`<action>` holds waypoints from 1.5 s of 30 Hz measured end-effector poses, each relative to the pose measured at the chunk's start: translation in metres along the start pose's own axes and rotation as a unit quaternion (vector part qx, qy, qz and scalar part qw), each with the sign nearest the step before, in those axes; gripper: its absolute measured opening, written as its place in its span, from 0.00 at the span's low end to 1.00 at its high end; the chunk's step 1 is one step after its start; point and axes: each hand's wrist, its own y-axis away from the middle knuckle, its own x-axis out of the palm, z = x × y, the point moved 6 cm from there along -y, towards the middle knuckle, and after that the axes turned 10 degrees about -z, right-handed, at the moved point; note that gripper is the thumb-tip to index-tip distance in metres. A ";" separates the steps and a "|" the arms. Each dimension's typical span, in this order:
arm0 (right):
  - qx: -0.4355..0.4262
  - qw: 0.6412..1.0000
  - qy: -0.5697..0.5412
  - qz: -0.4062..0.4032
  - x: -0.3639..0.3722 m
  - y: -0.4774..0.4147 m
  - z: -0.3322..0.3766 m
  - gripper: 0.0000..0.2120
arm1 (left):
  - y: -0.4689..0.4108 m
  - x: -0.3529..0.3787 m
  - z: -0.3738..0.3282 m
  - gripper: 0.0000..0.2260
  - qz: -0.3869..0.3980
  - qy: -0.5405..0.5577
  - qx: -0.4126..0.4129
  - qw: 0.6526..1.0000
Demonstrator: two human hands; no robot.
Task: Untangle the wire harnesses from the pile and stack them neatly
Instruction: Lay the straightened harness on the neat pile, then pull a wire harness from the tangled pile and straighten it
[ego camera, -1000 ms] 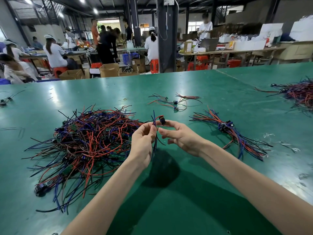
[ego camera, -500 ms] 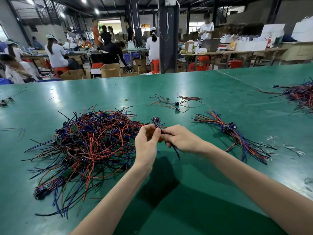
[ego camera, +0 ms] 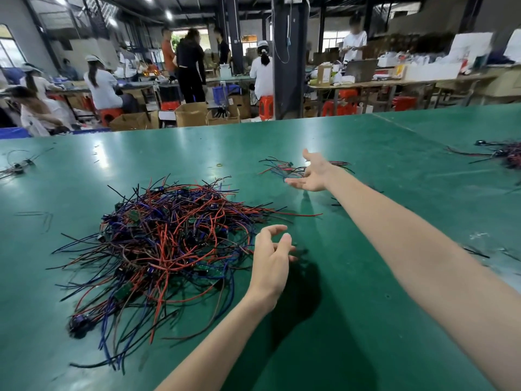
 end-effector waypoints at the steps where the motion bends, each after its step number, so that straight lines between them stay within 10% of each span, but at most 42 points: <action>1: -0.025 0.997 0.070 -0.009 0.000 -0.002 0.000 0.33 | -0.001 0.000 0.000 0.06 0.003 -0.001 0.000 1.000; 6: -0.163 0.935 0.310 -0.056 0.021 0.022 0.003 0.02 | -0.007 -0.005 0.004 0.07 -0.015 0.003 -0.005 1.000; 9: -0.222 0.882 0.414 0.048 0.055 0.048 -0.012 0.09 | -0.008 -0.005 0.007 0.10 -0.022 0.022 -0.030 0.999; 15: -0.336 0.648 0.660 0.177 0.113 0.085 -0.064 0.15 | -0.006 -0.002 0.004 0.13 0.010 0.036 -0.041 0.998; 23: -0.375 0.772 0.513 0.016 0.109 0.076 -0.063 0.07 | -0.002 0.002 0.002 0.15 0.029 0.053 -0.065 0.996; 30: -0.209 0.951 0.209 0.090 0.112 0.101 -0.018 0.13 | -0.002 -0.006 0.005 0.12 0.037 0.046 -0.089 0.994; 39: -0.147 0.938 0.286 0.130 0.054 0.110 -0.040 0.08 | -0.009 -0.018 -0.001 0.09 -0.029 0.173 -0.112 0.978; 45: -0.071 0.981 0.180 -0.007 0.006 0.077 -0.044 0.12 | -0.004 -0.005 0.001 0.10 -0.009 0.134 -0.116 0.984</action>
